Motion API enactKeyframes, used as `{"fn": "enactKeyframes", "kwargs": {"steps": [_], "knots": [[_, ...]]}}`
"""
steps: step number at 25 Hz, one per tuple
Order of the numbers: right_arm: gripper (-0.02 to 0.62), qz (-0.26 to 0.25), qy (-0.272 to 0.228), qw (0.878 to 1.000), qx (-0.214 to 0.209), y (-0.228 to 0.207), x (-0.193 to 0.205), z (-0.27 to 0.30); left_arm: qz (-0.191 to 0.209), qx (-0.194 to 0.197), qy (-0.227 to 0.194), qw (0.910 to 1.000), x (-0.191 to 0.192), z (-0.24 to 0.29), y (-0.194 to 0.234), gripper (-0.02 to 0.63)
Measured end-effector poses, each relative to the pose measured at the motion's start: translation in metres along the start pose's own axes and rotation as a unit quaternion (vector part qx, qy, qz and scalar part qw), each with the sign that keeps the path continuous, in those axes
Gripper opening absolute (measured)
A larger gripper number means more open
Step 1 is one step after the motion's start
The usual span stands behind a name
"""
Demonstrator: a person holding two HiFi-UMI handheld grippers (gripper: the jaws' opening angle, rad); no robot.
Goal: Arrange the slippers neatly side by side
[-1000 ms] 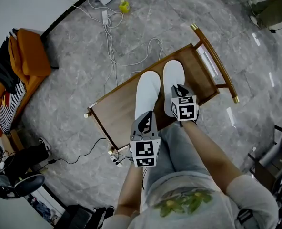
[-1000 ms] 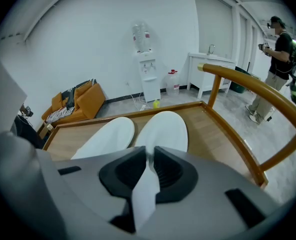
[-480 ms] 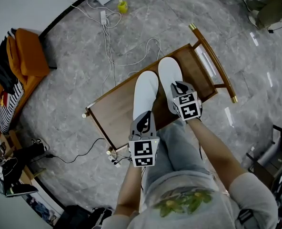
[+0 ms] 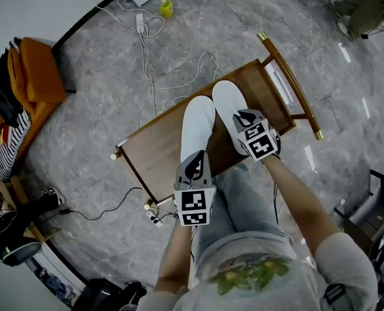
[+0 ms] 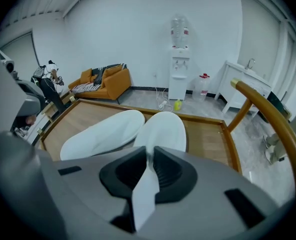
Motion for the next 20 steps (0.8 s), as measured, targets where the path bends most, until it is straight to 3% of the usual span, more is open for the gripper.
{"fn": "enactKeyframes", "kwargs": {"steps": [11, 20], "knots": [[0.050, -0.025, 0.004, 1.000, 0.002, 0.000, 0.007, 0.008, -0.003, -0.003, 0.004, 1.0000, 0.006, -0.001, 0.005, 0.015], [0.166, 0.014, -0.011, 1.000, 0.003, -0.004, 0.001, -0.005, -0.006, -0.001, 0.007, 1.0000, 0.012, -0.004, 0.005, 0.015]]}}
Point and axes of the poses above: the fingertips, and each gripper's own axes: z forward along the fingers, y to its left, x out of its underside, the point moved 3 cm from there along -z, backward along the fingers
